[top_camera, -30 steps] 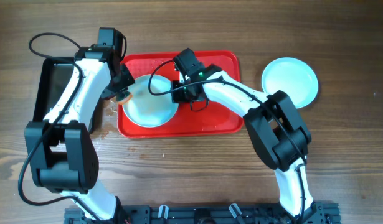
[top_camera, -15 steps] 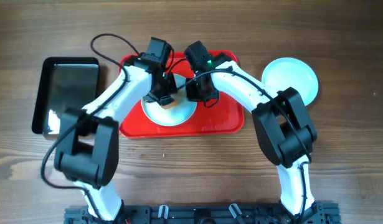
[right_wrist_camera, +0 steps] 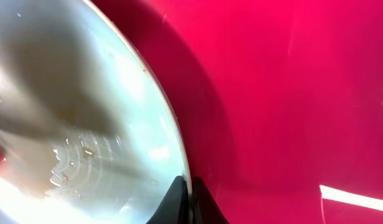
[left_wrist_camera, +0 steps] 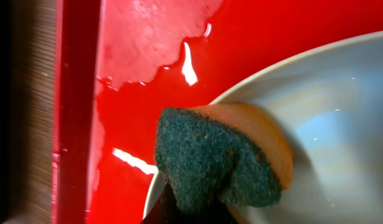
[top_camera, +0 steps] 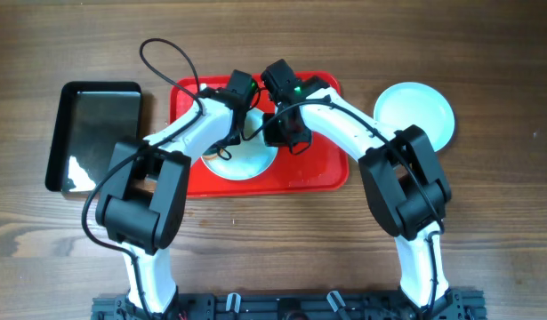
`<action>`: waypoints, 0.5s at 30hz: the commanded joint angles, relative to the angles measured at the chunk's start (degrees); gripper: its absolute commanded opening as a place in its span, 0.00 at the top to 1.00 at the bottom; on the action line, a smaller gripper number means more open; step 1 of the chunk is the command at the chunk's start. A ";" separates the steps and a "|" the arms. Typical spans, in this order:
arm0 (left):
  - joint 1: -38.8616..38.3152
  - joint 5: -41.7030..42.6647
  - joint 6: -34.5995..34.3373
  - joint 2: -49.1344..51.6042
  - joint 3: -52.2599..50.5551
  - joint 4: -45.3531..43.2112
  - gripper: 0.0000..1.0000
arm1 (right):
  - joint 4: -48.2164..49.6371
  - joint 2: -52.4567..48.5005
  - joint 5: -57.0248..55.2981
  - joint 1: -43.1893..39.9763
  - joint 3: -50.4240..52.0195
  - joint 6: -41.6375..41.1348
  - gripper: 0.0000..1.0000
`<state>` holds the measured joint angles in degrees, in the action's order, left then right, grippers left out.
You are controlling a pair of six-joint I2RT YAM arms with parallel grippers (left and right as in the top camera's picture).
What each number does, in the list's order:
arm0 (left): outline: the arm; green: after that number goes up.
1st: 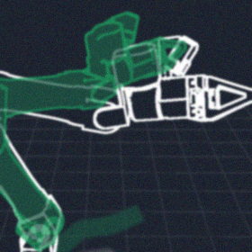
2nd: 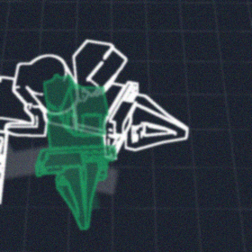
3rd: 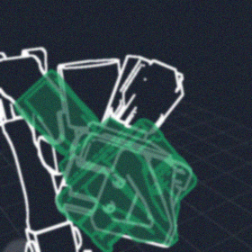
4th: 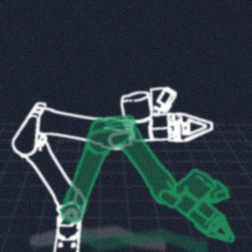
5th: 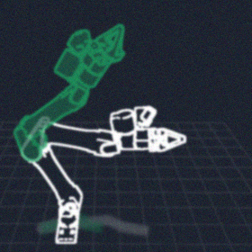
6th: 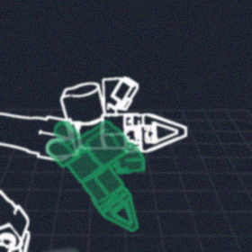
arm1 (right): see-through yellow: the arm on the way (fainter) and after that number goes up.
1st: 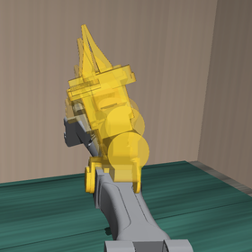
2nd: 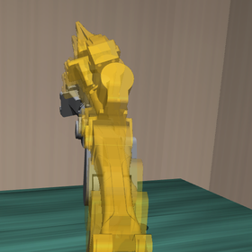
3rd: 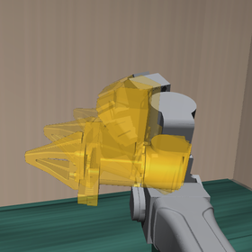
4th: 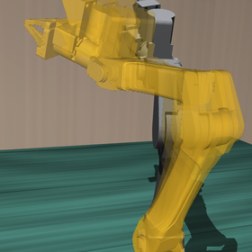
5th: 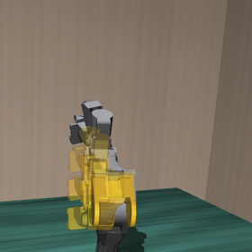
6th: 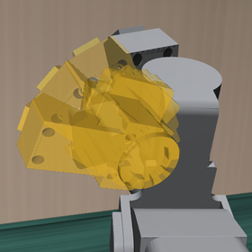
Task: Clean dirty plates on tray and stack at the side
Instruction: 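Hold the plate with the right gripper and scrub it with the left sponge, then lift the plate with the right gripper off the red tray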
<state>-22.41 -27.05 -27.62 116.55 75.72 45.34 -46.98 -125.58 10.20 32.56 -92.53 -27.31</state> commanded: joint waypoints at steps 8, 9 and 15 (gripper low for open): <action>1.68 -24.81 -7.56 -2.49 2.54 0.26 0.96 | -4.24 -0.72 -6.36 -1.51 0.11 0.61 0.96; 1.70 -20.90 -7.63 -4.74 3.45 0.26 0.96 | -4.24 -0.72 -6.84 -1.51 0.11 0.22 0.96; 2.01 13.79 -7.58 -11.54 3.61 5.01 0.96 | -8.94 2.32 -12.59 -1.51 -4.46 0.35 0.96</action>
<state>-20.51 -27.66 -33.80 105.56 78.83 48.51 -52.53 -125.36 5.58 31.33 -93.91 -26.96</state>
